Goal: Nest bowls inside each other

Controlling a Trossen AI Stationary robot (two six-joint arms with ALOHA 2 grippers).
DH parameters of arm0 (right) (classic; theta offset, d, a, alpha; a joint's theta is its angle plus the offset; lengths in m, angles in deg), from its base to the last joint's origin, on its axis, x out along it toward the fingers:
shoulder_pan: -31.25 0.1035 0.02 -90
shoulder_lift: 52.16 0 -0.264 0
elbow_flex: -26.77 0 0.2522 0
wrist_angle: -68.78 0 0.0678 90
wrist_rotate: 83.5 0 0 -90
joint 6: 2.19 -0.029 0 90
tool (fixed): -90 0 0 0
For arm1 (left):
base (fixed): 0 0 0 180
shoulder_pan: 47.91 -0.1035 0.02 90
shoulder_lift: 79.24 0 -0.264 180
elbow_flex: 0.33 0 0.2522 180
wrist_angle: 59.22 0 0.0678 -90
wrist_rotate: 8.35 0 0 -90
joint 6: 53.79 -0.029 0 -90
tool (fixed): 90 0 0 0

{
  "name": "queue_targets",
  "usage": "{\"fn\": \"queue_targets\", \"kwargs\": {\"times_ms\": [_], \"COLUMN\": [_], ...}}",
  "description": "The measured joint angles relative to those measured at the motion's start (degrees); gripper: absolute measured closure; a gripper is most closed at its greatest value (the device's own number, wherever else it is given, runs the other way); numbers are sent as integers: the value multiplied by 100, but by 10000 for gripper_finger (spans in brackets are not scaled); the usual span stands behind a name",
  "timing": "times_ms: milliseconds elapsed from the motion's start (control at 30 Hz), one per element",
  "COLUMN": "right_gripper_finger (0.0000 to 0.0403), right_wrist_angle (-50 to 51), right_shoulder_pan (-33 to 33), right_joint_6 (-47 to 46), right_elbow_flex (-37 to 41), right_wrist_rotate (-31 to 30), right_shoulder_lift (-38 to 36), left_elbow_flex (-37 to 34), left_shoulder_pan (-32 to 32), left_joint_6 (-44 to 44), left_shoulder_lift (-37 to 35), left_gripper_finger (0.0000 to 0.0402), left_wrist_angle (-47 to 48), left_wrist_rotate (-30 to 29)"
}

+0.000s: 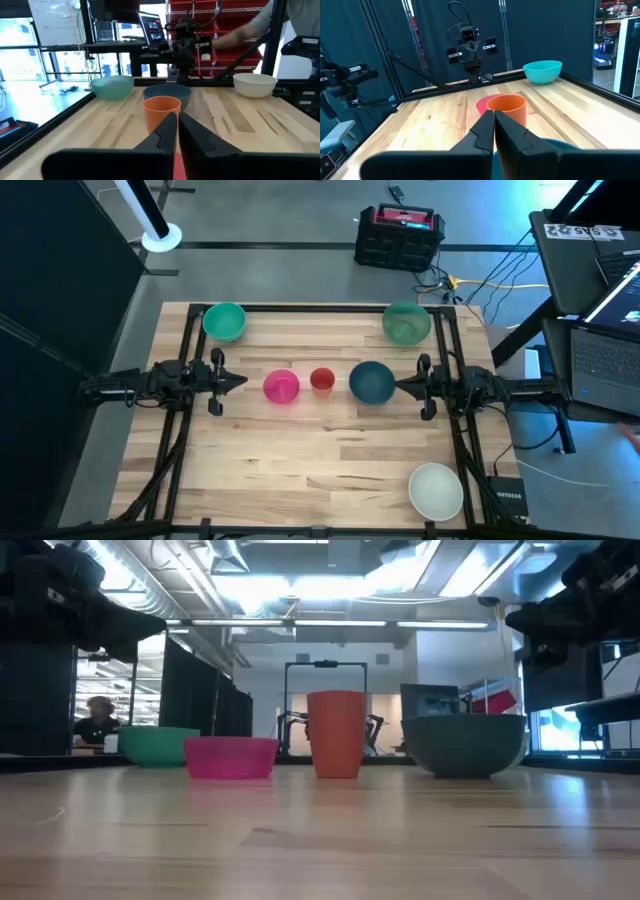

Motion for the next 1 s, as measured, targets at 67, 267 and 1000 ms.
{"fn": "queue_targets", "kwargs": {"times_ms": [67, 267, 1000], "right_gripper_finger": [403, 403, 403], "right_wrist_angle": [0, 0, -17], "right_shoulder_pan": [0, 0, 0], "right_joint_6": [0, 0, 347], "right_elbow_flex": [0, 0, 0], "right_wrist_rotate": [0, 0, -108], "right_shoulder_lift": [-2, -2, -2], "left_elbow_flex": [1, 0, 2], "left_shoulder_pan": [0, 0, 0], "left_joint_6": [0, 0, 0], "left_shoulder_lift": [1, 0, 2], "left_gripper_finger": [402, 402, 402], "left_wrist_angle": [-1, 0, 0], "left_wrist_rotate": [0, 0, 1]}}
